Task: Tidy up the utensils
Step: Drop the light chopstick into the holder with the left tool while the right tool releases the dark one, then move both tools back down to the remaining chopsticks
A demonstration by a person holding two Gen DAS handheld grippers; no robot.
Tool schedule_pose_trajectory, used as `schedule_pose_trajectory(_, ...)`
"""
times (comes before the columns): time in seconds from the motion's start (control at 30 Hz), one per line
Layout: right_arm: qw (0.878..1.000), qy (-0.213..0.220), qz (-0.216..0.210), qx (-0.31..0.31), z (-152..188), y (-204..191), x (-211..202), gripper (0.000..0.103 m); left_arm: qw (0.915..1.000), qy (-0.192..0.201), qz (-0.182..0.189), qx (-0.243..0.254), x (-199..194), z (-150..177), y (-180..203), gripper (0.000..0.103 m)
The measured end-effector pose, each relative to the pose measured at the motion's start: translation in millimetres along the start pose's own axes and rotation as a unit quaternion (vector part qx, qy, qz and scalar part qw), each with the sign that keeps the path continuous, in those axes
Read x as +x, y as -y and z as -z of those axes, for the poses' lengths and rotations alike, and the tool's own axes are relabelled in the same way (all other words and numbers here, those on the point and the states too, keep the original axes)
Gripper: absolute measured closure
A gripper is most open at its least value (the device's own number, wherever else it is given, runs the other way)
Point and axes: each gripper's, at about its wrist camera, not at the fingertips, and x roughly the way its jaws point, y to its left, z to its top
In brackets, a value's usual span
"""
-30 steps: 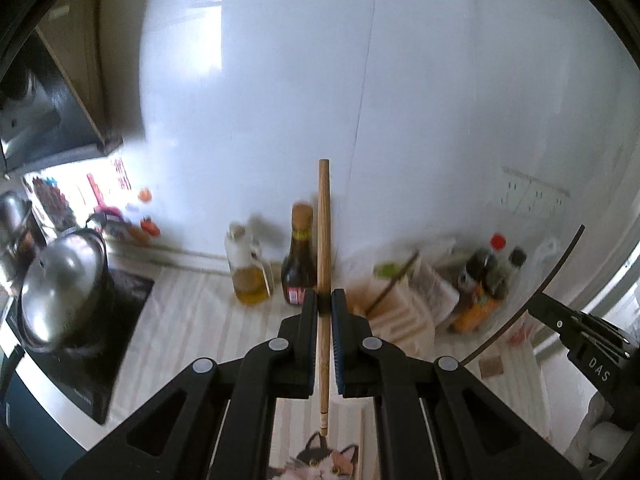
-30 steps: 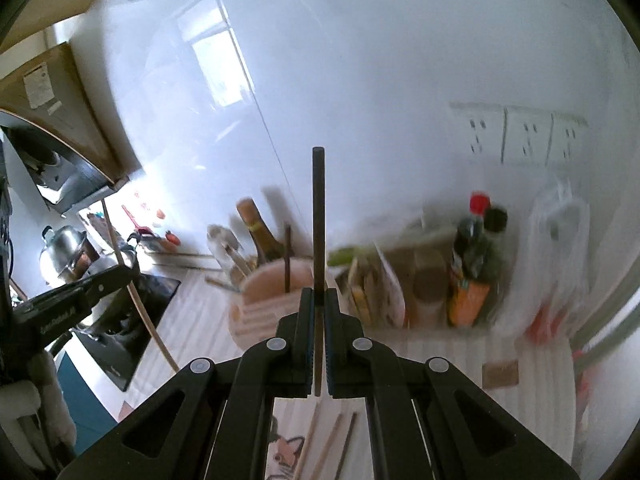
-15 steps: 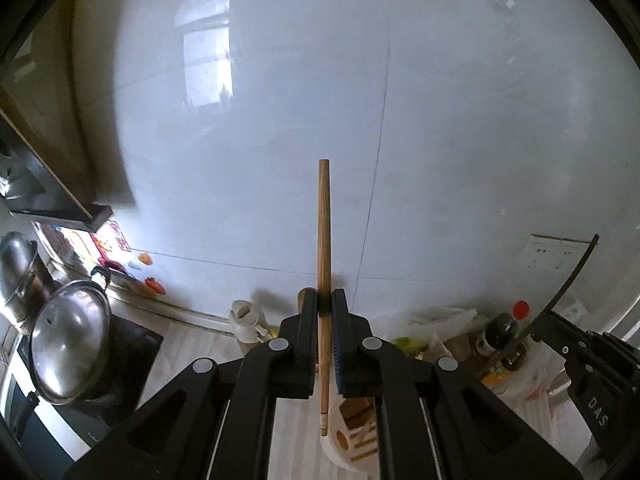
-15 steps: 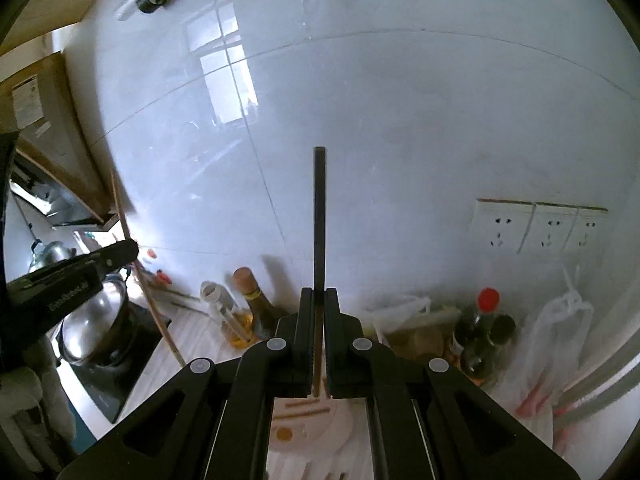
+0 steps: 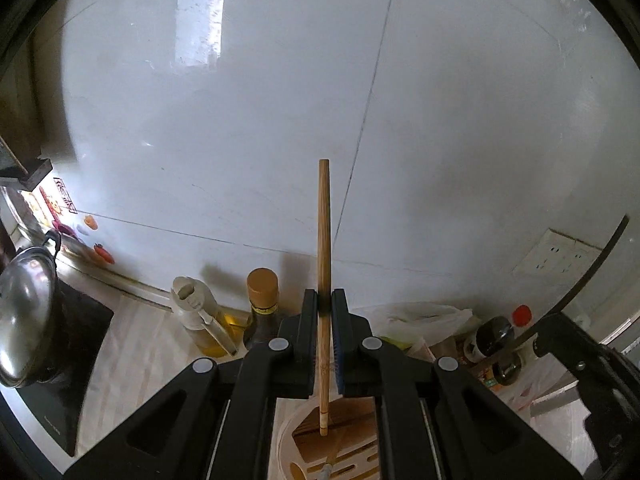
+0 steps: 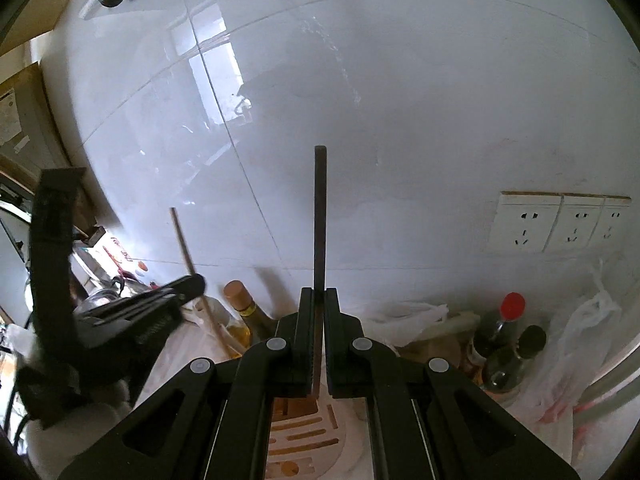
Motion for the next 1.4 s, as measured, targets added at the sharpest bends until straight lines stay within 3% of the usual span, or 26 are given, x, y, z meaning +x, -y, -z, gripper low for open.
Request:
schedule_pose_trajectory(0.23, 1.0, -0.007, -0.004, -0.007, 3.5, -2.0, 5.7, 0.099, 0.9998, -0.02, 0.0, 0.009, 10.4, 9.0, -2.0, 0.099)
schedule_pose_trajectory(0.5, 0.998, -0.056, -0.032, -0.008, 19.5, -1.2, 32.8, 0.098, 0.9993, -0.037, 0.006, 0.007, 3.4, 18.5, -10.2, 0.094)
schedule_pose_trajectory(0.57, 0.997, -0.076, -0.033, 0.002, 24.0, 1.7, 39.8, 0.094, 0.999, -0.044, 0.003, 0.005, -1.0, 19.6, -11.2, 0.09)
schedule_pose_trajectory(0.6, 0.996, -0.081, -0.034, 0.004, 25.2, 2.4, 42.5, 0.082, 0.9992, -0.04, 0.002, 0.005, -5.7, 19.9, -12.1, 0.087)
schedule_pose_trajectory(0.63, 0.996, -0.088, -0.034, 0.01, 26.7, 5.1, 44.3, 0.065, 0.9994, -0.034, 0.0, 0.003, -11.8, 20.0, -13.6, 0.078)
schedule_pose_trajectory(0.67, 0.995, -0.091, -0.033, 0.015, 28.1, 7.2, 45.0, 0.061, 0.9996, -0.025, -0.005, 0.005, -18.5, 20.1, -14.7, 0.062)
schedule_pose_trajectory(0.77, 0.995, -0.09, -0.028, 0.032, 32.1, 18.4, 39.5, 0.059, 0.9998, 0.001, -0.018, 0.002, -35.8, 22.4, -20.4, 0.022)
schedule_pose_trajectory(0.87, 0.995, -0.088, -0.016, 0.038, 38.5, 25.7, 28.5, 0.049, 0.999, 0.025, -0.037, 0.005, -53.6, 30.7, -27.5, 0.002)
schedule_pose_trajectory(0.97, 0.995, -0.086, 0.006, 0.045, 53.7, 35.8, 14.2, 0.036, 0.9973, 0.038, -0.061, 0.014, -63.8, 43.7, -32.1, 0.0)
schedule_pose_trajectory(1.1, 0.994, -0.085, 0.026, 0.058, 76.8, 49.7, -6.6, 0.005, 0.9972, 0.036, -0.064, 0.018, -70.5, 71.4, -37.3, 0.0)
schedule_pose_trajectory(1.23, 0.992, -0.089, 0.051, 0.069, 108.2, 63.1, -27.6, 0.003, 0.9972, 0.015, -0.065, 0.035, -68.9, 105.2, -37.5, 0.0)
schedule_pose_trajectory(1.4, 0.988, -0.102, 0.08, 0.08, 147.7, 81.2, -43.5, 0.002, 0.9961, -0.047, -0.059, 0.046, -51.2, 152.2, -33.0, 0.0)
